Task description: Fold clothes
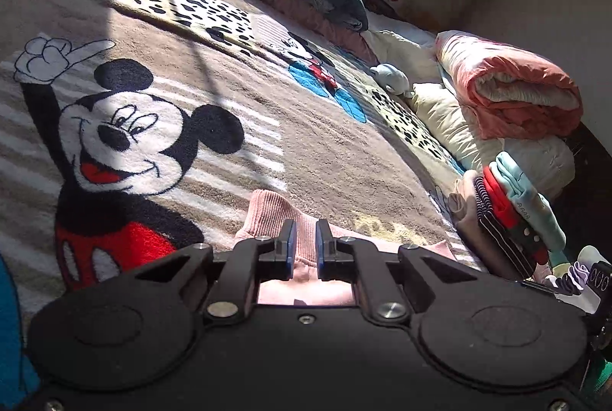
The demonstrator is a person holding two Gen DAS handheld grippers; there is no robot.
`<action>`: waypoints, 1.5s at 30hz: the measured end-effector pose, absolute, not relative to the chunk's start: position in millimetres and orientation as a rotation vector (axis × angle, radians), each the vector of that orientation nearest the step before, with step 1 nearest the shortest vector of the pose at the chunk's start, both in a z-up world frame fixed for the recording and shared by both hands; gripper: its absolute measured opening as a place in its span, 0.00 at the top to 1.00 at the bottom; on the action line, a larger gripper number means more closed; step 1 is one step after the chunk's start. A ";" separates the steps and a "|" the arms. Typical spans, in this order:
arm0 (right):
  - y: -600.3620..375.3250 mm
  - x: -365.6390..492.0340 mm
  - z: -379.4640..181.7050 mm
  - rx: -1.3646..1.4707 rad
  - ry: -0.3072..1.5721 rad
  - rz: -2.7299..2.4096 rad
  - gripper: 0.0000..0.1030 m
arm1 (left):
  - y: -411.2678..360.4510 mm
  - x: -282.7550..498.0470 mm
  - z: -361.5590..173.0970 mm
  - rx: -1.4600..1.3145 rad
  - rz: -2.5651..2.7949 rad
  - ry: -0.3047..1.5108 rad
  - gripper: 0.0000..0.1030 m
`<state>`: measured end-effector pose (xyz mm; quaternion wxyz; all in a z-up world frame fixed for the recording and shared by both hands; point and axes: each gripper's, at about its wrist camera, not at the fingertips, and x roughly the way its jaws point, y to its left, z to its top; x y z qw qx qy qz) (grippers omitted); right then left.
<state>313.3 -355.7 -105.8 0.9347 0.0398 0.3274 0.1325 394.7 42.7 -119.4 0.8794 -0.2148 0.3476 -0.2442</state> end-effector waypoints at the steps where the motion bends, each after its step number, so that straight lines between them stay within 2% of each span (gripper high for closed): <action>1: -348.8 320.8 -104.7 0.068 0.670 0.288 0.75 | 35.7 394.8 -119.7 -0.433 -0.526 0.725 0.92; 3: -338.5 337.3 -108.1 0.067 0.677 0.294 0.74 | 30.8 401.2 -131.1 -0.445 -0.462 0.760 0.74; 4: -335.0 346.8 -113.8 0.080 0.698 0.292 0.75 | 32.3 406.8 -141.0 -0.450 -0.378 0.800 0.71; 5: -331.5 356.2 -119.8 0.087 0.724 0.285 0.74 | 38.7 408.2 -143.9 -0.494 -0.375 0.807 0.80; 7: -325.0 366.4 -127.0 0.056 0.772 0.234 0.74 | 51.4 411.1 -149.6 -0.582 -0.368 0.819 0.89; 10: -315.0 371.7 -127.8 0.025 0.782 0.185 0.72 | 64.9 412.1 -153.5 -0.682 -0.369 0.819 0.89; 16: -243.4 344.4 -112.7 -0.094 0.703 0.415 0.74 | 51.5 404.7 -141.4 -0.654 -0.409 0.779 0.70; 19: -209.0 362.1 -132.2 -0.141 0.787 0.433 0.74 | 49.1 405.6 -148.0 -0.663 -0.418 0.794 0.69; 22: -218.1 381.5 -129.5 0.037 0.823 0.398 0.72 | 52.8 407.3 -149.3 -0.693 -0.416 0.798 0.69; 25: -214.1 381.0 -114.8 0.101 0.766 0.470 0.73 | 55.6 407.1 -147.4 -0.718 -0.419 0.777 0.66; 30: -174.6 387.9 -133.5 -0.093 0.782 0.464 0.73 | 56.8 408.4 -151.8 -0.739 -0.414 0.779 0.63; 32: -165.8 385.6 -124.4 -0.099 0.768 0.480 0.70 | 60.2 405.7 -144.0 -0.748 -0.420 0.742 0.63; 35: -152.1 382.6 -112.5 -0.114 0.751 0.502 0.72 | 64.4 402.8 -134.6 -0.762 -0.440 0.701 0.63; 37: -138.0 387.5 -125.3 -0.191 0.790 0.495 0.70 | 65.7 402.5 -131.4 -0.772 -0.468 0.692 0.62; 40: -144.5 391.4 -122.9 -0.091 0.797 0.484 0.68 | 59.0 409.3 -145.7 -0.749 -0.467 0.807 0.58; 45: -197.7 373.4 -95.3 -0.007 0.739 0.458 0.70 | 59.9 405.2 -143.3 -0.771 -0.484 0.781 0.57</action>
